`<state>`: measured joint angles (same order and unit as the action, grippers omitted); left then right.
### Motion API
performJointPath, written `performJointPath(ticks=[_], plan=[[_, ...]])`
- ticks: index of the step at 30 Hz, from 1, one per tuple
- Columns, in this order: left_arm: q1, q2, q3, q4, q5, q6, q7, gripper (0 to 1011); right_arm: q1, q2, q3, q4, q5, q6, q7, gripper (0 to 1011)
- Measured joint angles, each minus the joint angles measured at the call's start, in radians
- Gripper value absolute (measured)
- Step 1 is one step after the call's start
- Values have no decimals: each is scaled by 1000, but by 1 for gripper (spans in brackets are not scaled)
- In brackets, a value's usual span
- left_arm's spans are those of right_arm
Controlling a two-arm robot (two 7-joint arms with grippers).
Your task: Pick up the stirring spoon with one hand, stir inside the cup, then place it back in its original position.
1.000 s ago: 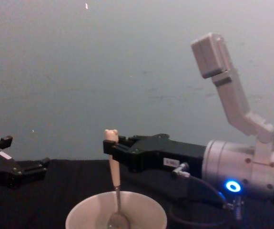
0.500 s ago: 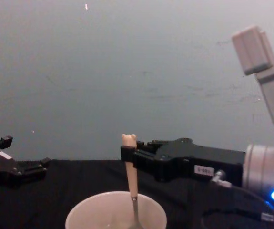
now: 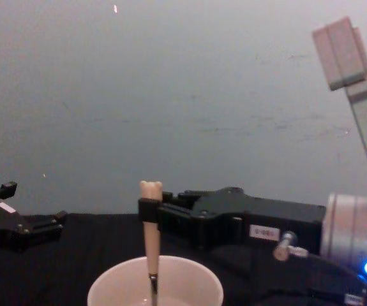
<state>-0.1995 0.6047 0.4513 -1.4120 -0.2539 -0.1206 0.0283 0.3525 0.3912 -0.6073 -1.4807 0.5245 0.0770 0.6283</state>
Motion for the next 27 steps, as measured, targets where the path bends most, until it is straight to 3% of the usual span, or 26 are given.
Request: performJointPath(ticks=[15, 21, 27], plan=[[0, 0, 0, 0, 0, 0, 0, 1001, 88, -107, -42, 139, -39, -27, -53, 211], [0, 0, 0, 0, 0, 0, 0, 1001, 116, -137, -32, 193, -53, -37, -72, 211], [0, 0, 0, 0, 0, 0, 0, 1001, 127, -143, -10, 216, -59, -42, -82, 211]])
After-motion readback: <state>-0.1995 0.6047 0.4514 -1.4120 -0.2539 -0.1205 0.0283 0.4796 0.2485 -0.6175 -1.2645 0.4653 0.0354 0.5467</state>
